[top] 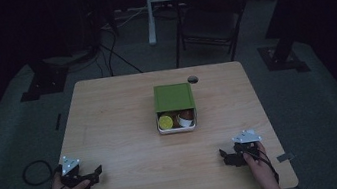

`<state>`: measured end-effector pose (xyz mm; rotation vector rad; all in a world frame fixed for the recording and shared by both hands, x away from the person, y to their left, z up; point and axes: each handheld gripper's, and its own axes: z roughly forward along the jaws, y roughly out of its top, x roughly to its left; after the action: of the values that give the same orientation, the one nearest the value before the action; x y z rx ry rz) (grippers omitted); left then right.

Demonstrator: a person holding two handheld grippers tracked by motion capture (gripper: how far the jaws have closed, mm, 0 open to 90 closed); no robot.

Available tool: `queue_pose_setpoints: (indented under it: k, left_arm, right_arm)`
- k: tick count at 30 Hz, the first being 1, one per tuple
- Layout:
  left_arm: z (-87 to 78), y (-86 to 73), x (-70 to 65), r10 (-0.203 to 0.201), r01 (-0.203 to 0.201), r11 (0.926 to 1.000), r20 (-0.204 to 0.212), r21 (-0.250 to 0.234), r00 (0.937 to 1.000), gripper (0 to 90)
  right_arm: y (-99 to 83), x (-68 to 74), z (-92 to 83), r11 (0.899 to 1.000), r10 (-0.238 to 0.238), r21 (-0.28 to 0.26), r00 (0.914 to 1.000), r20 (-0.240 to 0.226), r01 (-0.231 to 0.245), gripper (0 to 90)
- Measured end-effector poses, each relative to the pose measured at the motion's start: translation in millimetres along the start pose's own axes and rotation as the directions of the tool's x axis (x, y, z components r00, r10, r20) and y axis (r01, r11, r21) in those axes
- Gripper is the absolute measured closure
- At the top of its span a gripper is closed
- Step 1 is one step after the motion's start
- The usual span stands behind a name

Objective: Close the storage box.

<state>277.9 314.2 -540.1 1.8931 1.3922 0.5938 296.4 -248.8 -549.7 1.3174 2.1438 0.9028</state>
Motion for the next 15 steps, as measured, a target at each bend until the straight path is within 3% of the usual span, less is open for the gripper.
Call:
queue_pose_setpoints:
  k: [2,8,11,15]
  left_arm:
    - [0.6,-2.0,-0.3,-0.003,0.003,1.0000,0.008,0.008,1.0000,5.9]
    - [-0.4,-5.6,1.1,0.001,0.000,0.9994,-0.027,0.034,0.9996,5.9]
    - [-1.3,-7.5,0.8,0.002,0.003,0.9974,-0.062,0.072,0.9981,6.0]
    - [-1.5,-9.0,-0.6,-0.033,0.043,0.9951,-0.112,0.089,0.9931,6.4]
  right_arm:
    - [-0.3,-1.0,-0.1,1.000,0.005,0.002,1.0000,-0.005,-0.005,12.6]
    - [-1.6,-5.0,-0.4,0.999,0.043,0.017,0.9986,-0.029,-0.043,12.5]
    - [-1.6,-5.1,-0.4,0.999,0.045,0.018,0.9986,-0.029,-0.044,12.4]
    - [-1.6,-5.2,-0.3,0.999,0.045,0.018,0.9986,-0.029,-0.044,12.4]
